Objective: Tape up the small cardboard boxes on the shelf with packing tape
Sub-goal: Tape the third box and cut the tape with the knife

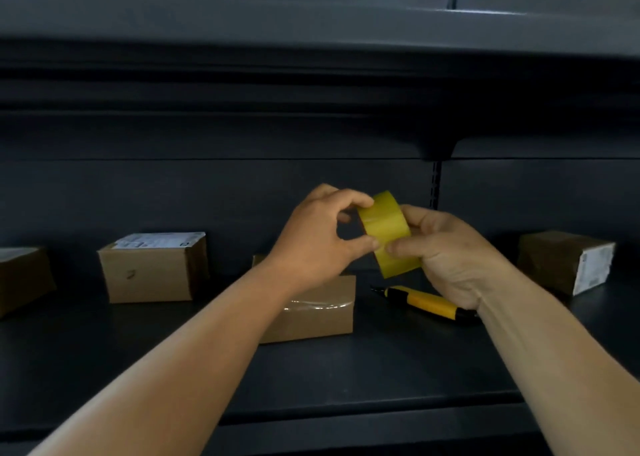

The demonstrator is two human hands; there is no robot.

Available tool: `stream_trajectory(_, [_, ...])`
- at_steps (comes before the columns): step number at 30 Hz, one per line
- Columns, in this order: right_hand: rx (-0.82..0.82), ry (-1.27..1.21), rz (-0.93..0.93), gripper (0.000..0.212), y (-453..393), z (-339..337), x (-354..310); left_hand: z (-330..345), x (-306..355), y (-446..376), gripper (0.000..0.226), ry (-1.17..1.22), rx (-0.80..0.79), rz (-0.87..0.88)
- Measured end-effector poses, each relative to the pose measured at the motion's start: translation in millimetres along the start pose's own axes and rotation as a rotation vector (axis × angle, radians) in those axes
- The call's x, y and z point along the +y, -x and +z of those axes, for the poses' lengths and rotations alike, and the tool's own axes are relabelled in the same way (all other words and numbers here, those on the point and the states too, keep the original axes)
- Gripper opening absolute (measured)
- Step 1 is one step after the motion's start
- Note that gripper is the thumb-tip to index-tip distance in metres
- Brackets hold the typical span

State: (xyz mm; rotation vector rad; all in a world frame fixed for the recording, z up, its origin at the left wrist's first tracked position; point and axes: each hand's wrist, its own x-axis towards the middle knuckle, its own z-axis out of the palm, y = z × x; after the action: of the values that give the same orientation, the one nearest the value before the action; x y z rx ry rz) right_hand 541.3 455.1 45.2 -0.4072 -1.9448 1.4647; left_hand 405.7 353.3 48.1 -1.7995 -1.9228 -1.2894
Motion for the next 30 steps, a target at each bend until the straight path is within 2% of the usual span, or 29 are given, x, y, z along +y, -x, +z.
stream_trajectory(5, [0.106,0.136,-0.146,0.066,-17,26,1,-7,-9,-4,0.025,0.095,0.188,-0.065])
stream_trajectory(10, [0.22,0.365,-0.333,0.062,-35,44,8,-15,-17,-7,0.021,0.216,0.235,-0.187])
stream_trajectory(16, [0.291,0.552,-0.514,0.059,-45,57,17,-18,-29,-8,0.02,0.491,0.26,-0.394])
stream_trajectory(22, [0.373,0.599,-0.545,0.062,-55,59,35,-11,-34,-10,0.02,0.597,0.235,-0.469])
stream_trajectory(30, [0.406,0.569,-0.533,0.061,-56,56,48,-1,-41,-13,0.014,0.568,0.275,-0.42])
